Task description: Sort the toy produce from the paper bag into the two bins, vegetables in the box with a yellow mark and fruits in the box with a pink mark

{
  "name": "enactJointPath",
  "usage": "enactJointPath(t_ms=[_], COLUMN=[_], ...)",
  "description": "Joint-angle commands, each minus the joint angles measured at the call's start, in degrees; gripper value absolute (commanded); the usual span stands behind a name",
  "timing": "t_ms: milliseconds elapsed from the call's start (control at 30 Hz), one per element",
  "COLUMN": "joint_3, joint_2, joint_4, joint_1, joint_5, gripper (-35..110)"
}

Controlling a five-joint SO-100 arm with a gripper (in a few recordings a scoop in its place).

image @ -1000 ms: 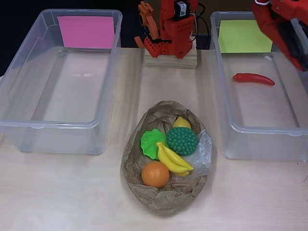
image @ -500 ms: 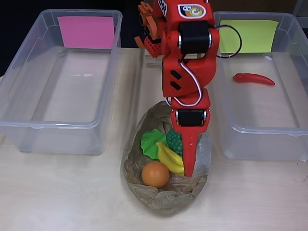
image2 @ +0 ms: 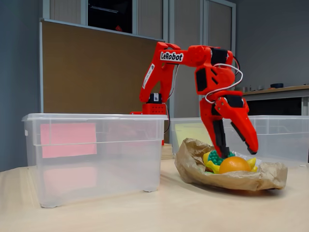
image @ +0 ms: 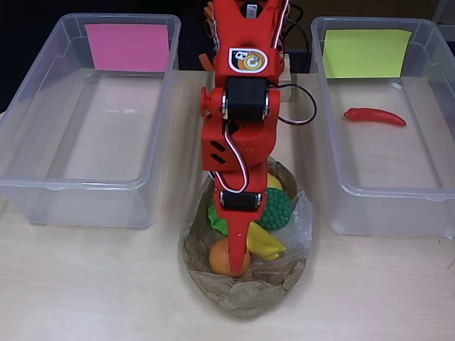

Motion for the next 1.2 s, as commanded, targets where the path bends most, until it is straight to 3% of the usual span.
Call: enactJointPath(t_ms=[0,233,367,667,933,1167], joint_3=[-3.87,-12.04,-14.68,-23.29,-13.89,12.83], joint_2=[-2.11,-11.16,-12.22,-0.79,26.37,57.13], joint_4=[-0.7,-0.44,0.44,14.85,16.26,18.11], joint_1=[0.26,0.18,0.18,-2.72,-7.03,8.09], joint_5=[-0.44,-0.18,1.41,2.55,8.53,19.51], gripper=[34,25,11,2,7,9])
